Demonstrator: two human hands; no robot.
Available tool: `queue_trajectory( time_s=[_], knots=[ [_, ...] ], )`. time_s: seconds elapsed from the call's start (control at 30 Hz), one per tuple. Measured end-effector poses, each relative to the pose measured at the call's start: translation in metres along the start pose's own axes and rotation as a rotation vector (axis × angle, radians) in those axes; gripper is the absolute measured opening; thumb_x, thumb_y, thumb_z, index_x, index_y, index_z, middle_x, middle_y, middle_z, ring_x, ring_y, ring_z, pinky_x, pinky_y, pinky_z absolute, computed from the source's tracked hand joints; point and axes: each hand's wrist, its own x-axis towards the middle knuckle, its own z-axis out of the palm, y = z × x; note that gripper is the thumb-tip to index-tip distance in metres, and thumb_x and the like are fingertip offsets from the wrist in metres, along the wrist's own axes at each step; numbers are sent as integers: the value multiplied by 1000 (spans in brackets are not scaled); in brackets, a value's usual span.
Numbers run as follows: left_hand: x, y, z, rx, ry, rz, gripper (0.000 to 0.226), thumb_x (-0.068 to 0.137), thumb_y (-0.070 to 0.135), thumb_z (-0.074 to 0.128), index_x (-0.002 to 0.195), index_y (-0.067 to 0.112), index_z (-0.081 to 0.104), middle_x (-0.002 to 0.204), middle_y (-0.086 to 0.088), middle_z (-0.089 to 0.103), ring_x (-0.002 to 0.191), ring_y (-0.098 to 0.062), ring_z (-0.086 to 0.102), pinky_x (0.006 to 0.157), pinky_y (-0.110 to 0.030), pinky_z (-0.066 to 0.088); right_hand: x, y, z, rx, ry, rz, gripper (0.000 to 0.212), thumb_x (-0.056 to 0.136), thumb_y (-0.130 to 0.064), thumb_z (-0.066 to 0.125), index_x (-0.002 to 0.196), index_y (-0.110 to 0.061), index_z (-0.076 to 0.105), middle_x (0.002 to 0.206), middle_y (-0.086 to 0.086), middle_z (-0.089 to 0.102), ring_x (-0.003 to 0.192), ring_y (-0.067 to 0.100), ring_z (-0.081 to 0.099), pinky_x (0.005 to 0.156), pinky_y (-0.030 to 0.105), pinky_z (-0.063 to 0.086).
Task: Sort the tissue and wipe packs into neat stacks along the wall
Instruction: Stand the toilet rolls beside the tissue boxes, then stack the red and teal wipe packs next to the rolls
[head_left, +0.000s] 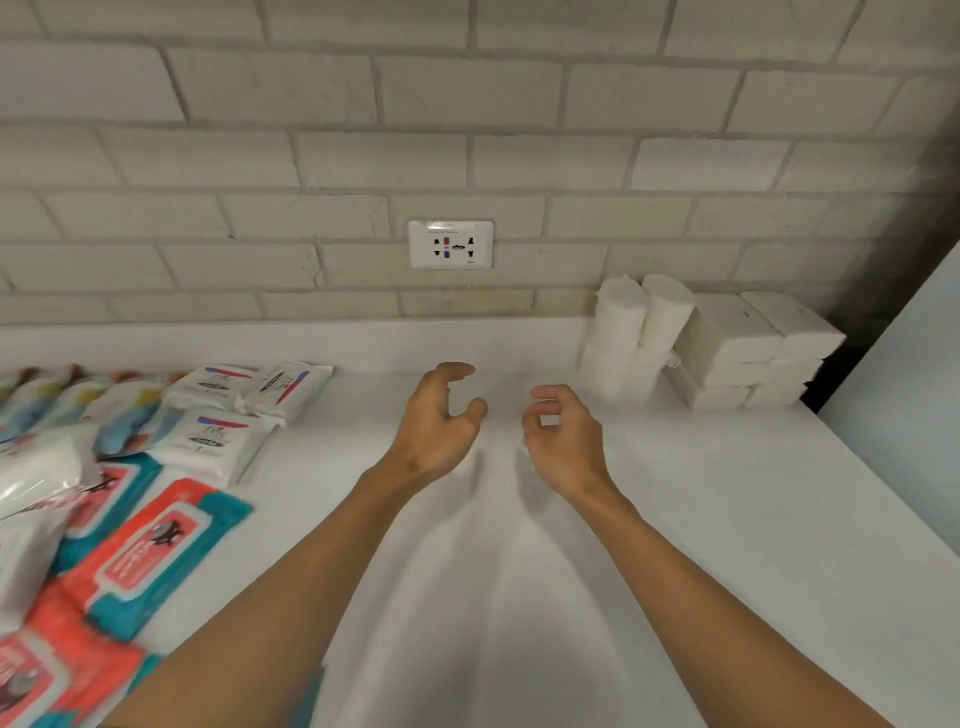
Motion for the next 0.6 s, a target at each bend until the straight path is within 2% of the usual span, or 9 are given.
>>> queue_trajectory(
  time_s=[0.13, 0.2, 0.33, 0.5, 0.6],
  knots=[
    [-24, -24, -56, 81, -23, 16, 38, 90, 22, 60, 127, 25, 53, 134, 10, 51, 124, -14, 47, 100, -26, 37, -31, -26, 44, -12, -78, -36, 22, 92, -17, 59, 114, -20, 60, 104, -4, 65, 77, 9, 64, 57, 5, 45],
    [-35, -36, -84, 133, -36, 30, 36, 90, 21, 60, 126, 25, 54, 132, 9, 52, 120, -11, 47, 98, -24, 36, -45, -38, 66, -23, -120, -50, 21, 92, -19, 60, 113, -21, 60, 104, -5, 65, 75, 6, 64, 56, 4, 44],
    [-59, -61, -137, 210, -38, 44, 36, 91, 20, 61, 126, 23, 54, 134, 6, 51, 114, -7, 44, 94, -22, 36, -74, -58, 110, -41, -192, -54, 21, 93, -25, 60, 113, -23, 61, 104, -7, 66, 78, 4, 65, 59, 4, 44],
    [-86, -98, -190, 256, -45, -24, 35, 91, 21, 61, 125, 25, 53, 136, 5, 49, 122, -13, 45, 97, -25, 37, -110, -71, 165, -74, -269, -35, 20, 94, -24, 60, 115, -24, 60, 109, -5, 66, 85, 9, 65, 61, 10, 44],
    [-97, -116, -213, 287, -76, -58, 37, 92, 23, 62, 127, 26, 52, 139, 5, 47, 126, -15, 45, 98, -24, 38, -125, -77, 193, -113, -307, -13, 22, 94, -22, 61, 116, -24, 59, 113, -5, 64, 91, 12, 64, 70, 12, 46]
  ],
)
